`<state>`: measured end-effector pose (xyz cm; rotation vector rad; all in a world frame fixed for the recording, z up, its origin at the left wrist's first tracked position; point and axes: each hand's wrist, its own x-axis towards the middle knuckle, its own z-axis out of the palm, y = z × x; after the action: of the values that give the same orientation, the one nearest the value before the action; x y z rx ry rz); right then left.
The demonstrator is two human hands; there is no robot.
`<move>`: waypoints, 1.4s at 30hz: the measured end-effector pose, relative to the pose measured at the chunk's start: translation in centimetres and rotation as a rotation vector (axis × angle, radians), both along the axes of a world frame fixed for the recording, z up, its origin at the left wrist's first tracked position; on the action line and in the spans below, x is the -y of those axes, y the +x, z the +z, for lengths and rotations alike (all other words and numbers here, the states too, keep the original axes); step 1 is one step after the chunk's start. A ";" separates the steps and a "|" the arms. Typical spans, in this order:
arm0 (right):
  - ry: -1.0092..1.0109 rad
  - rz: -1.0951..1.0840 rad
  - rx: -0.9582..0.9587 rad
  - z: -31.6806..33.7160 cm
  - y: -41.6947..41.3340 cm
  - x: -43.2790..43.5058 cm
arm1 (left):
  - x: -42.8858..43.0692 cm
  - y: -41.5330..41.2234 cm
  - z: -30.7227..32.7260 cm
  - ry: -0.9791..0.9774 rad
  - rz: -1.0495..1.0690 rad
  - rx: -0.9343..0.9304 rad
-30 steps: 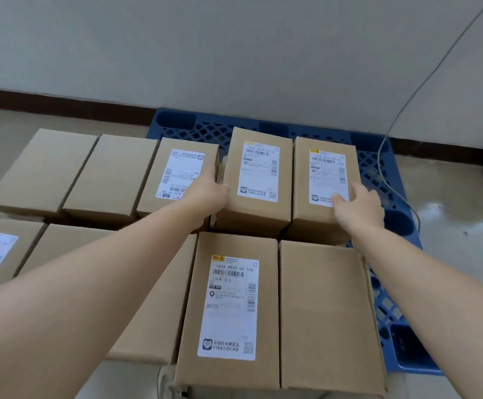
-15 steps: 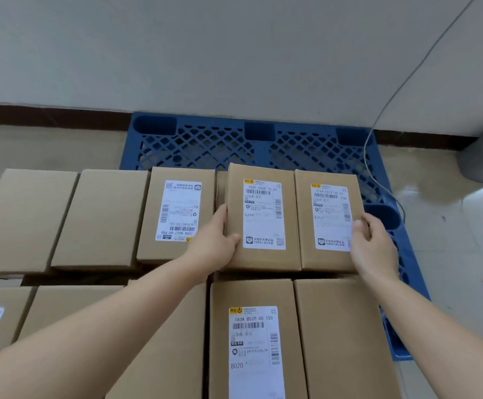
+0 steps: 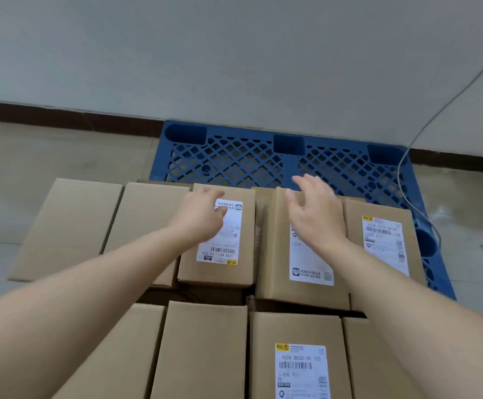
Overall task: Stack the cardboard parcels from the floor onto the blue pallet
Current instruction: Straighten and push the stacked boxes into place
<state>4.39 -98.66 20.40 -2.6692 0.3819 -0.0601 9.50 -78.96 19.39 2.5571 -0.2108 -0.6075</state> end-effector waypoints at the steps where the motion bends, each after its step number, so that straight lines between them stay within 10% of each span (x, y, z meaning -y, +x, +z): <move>1: -0.001 0.079 -0.030 -0.3 1.4 -1.5 | -1.1 1.3 -0.5 0.092 -0.015 0.038; 7: -0.226 0.345 -0.325 -3.8 7.7 -6.8 | -5.2 5.9 -3.1 0.534 -0.031 0.005; 28: -0.482 0.527 -0.465 -4.2 7.2 -7.1 | -8.2 4.2 -3.5 0.441 -0.039 0.091; 33: -0.639 0.468 -0.495 -4.7 7.2 -6.9 | -14.0 5.6 -2.7 0.552 0.143 0.199; 42: -0.596 0.461 -0.497 -4.7 6.9 -6.6 | -21.3 4.1 -4.5 0.377 0.648 -0.183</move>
<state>11.27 -92.03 15.69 -3.2700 -0.1483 0.7484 13.59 -57.63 14.87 2.6654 0.8341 -0.6534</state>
